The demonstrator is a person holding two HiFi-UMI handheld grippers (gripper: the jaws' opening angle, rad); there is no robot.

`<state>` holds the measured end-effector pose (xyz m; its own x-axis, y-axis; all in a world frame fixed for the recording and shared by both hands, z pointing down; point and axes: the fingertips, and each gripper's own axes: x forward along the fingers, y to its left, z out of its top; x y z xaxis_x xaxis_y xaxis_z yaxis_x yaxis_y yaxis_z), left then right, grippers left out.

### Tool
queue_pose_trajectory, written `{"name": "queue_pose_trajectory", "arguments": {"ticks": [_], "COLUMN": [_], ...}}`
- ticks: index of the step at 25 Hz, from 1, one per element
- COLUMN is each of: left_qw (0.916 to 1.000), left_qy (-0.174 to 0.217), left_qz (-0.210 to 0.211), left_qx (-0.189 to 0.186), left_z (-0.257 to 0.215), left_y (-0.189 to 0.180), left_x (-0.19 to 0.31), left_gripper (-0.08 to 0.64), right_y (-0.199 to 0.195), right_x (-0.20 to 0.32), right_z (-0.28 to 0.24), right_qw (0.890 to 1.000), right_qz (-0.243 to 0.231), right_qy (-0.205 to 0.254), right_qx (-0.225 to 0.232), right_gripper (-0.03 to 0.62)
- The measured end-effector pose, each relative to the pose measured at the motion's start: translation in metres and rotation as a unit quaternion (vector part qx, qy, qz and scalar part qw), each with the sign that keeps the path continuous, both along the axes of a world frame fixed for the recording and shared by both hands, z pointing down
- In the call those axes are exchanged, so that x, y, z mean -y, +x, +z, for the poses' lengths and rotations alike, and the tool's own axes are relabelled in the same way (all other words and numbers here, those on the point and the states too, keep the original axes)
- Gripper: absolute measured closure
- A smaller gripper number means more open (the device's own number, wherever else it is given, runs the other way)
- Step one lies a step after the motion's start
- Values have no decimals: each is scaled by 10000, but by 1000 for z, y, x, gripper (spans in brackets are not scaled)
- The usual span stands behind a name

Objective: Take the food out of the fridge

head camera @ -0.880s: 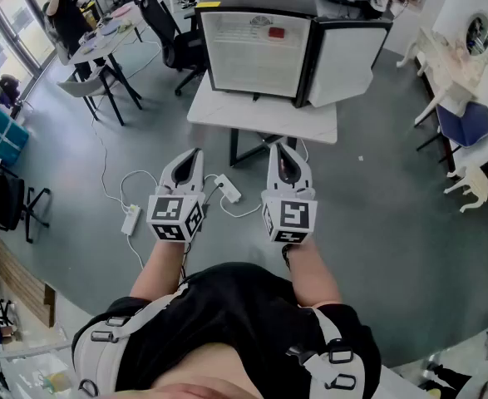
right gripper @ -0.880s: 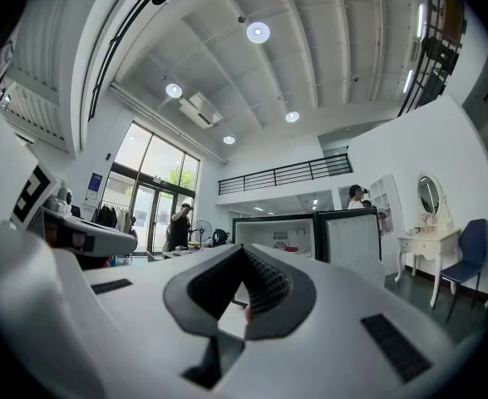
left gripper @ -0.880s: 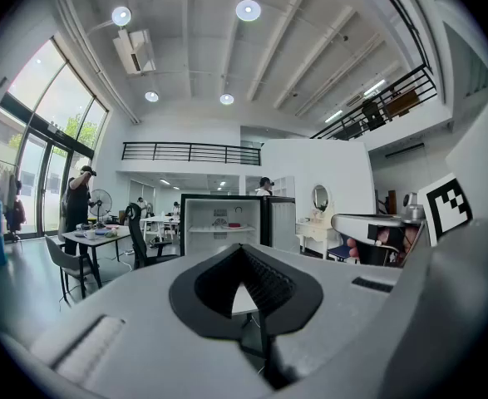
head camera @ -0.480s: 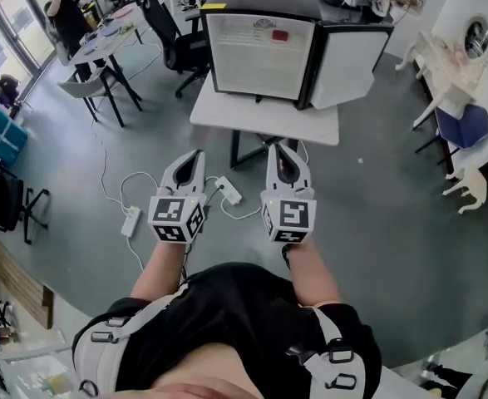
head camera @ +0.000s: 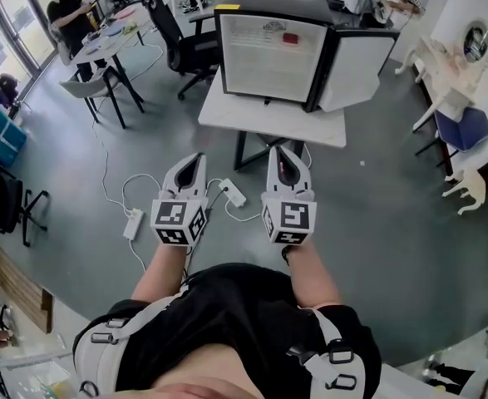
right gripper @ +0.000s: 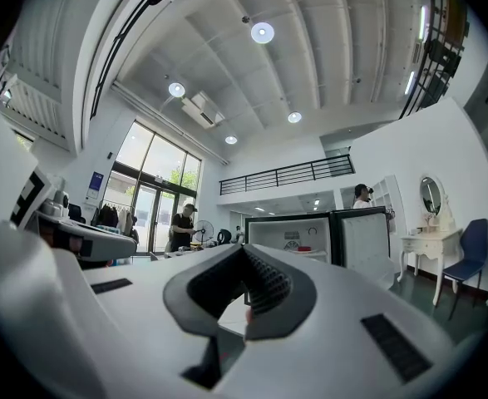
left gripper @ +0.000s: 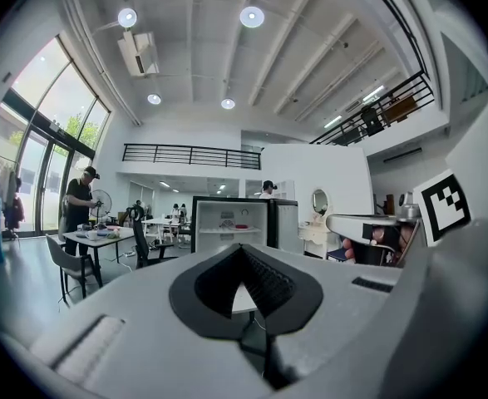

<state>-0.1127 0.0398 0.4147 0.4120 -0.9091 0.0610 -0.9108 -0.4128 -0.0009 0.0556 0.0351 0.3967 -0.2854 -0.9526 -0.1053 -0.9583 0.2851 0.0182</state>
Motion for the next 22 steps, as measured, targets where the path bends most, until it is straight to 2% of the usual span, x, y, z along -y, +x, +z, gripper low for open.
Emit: {"name": "queue_pose_trajectory", "arguments": {"ticks": [10, 17, 22], "left_qw": [9996, 9996, 9998], "left_qy": [-43, -51, -32], "left_qz": [266, 261, 205], "left_qx": [-78, -61, -79], "left_z": [8, 14, 15], "left_y": [-35, -43, -42], "left_x": [1, 22, 54], "left_gripper": [557, 557, 557], "right_y": [-35, -35, -25], "right_x": [-3, 17, 51], "right_z": [10, 15, 16], "right_qw": [9996, 9992, 9989], "right_qz": [226, 309, 377], "right_qy": [-82, -53, 2], "right_qx": [-151, -256, -278], "right_gripper": [584, 584, 584]}}
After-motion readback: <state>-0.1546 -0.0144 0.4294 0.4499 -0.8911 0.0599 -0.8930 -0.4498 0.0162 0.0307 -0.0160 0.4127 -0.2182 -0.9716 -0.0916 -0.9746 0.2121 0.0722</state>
